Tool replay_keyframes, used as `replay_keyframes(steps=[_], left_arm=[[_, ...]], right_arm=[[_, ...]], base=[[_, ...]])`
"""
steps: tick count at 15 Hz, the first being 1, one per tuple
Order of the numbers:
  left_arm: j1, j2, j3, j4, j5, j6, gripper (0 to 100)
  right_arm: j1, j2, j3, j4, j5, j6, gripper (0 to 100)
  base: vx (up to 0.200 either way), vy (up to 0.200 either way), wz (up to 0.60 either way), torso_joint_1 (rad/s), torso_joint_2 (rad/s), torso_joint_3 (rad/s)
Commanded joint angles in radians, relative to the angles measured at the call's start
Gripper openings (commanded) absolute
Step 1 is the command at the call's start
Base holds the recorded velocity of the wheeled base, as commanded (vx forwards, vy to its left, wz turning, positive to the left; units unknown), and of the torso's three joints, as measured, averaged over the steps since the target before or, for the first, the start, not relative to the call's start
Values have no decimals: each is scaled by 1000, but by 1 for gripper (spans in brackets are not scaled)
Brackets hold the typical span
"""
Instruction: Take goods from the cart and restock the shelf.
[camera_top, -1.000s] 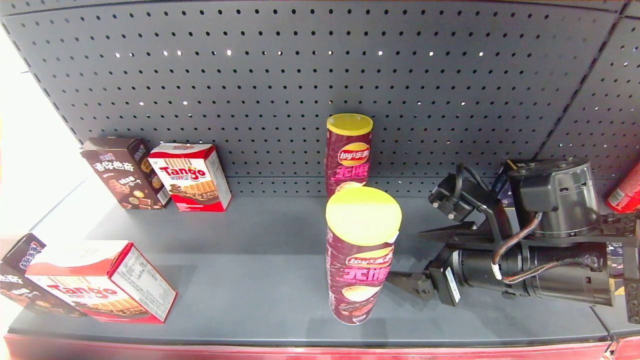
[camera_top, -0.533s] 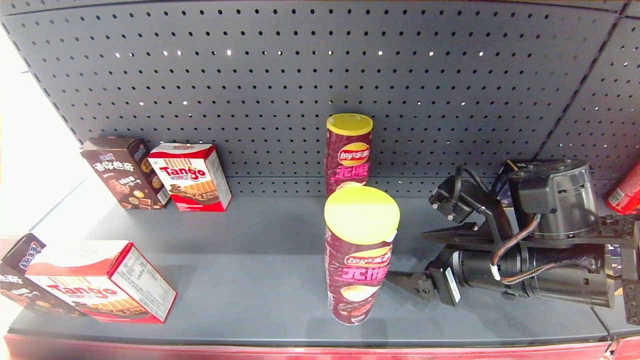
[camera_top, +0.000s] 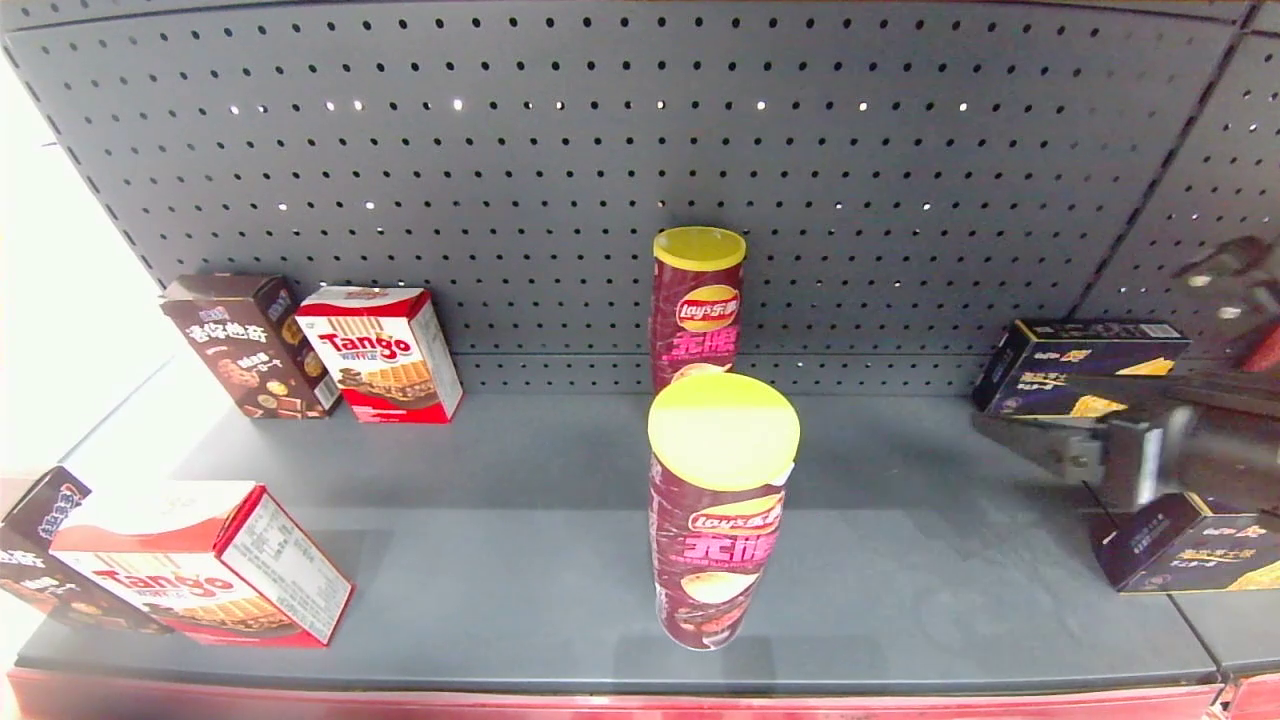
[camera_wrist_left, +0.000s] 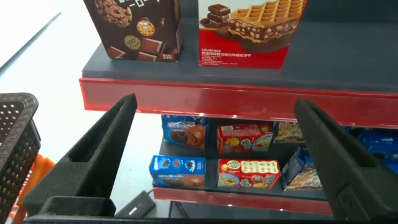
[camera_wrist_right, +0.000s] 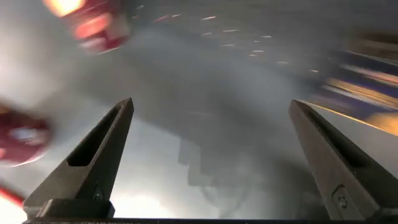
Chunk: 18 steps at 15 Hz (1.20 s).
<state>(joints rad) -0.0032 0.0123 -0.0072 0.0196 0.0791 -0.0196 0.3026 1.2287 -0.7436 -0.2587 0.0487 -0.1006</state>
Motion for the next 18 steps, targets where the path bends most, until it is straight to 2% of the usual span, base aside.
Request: replay_keyframes(steps=[1,2,5,8,9,11,13,15,16,17,18], left_arm=[[0,1,0,0,1,0,100],[0,1,0,0,1,0,100],[-1,1,0,0,-1,0,100],[-1,1,0,0,-1,0,100],[0,1,1,0,-1,0,100],[0,1,0,0,-1,0,100],[0,1,1,-1,-1,0,100],[0,1,1,-1,-1,0,100],[0,1,1,-1,-1,0,100],[0,1,1,-1,-1,0,100],[0,1,0,0,-1,0,100]], right_arm=[[-261,-420,233,1,0,9,100],[-306,-595,348,7,0,-2,100],[-342,-902,546,41,-12,-24,100],[-362,-1134,553,360,-6,-22,100],[-362,-1149,563,394,-17,-13,100],[-362,-1149,616,354,-17,30,100],[-362,-1147,744,197,-24,47,100],[-362,-1147,737,217,-142,82,100],[-362,-1147,741,216,-158,104,100],[-352,-1155,744,230,-118,136,100],[-296,-1204,741,269,-46,85,100]], base=[[0,0,0,0,0,0],[0,0,0,0,0,0],[0,0,0,0,0,0],[0,0,0,0,0,0],[0,0,0,0,0,0],[0,0,0,0,0,0],[0,0,0,0,0,0],[0,0,0,0,0,0],[0,0,0,0,0,0],[0,0,0,0,0,0],[0,0,0,0,0,0]])
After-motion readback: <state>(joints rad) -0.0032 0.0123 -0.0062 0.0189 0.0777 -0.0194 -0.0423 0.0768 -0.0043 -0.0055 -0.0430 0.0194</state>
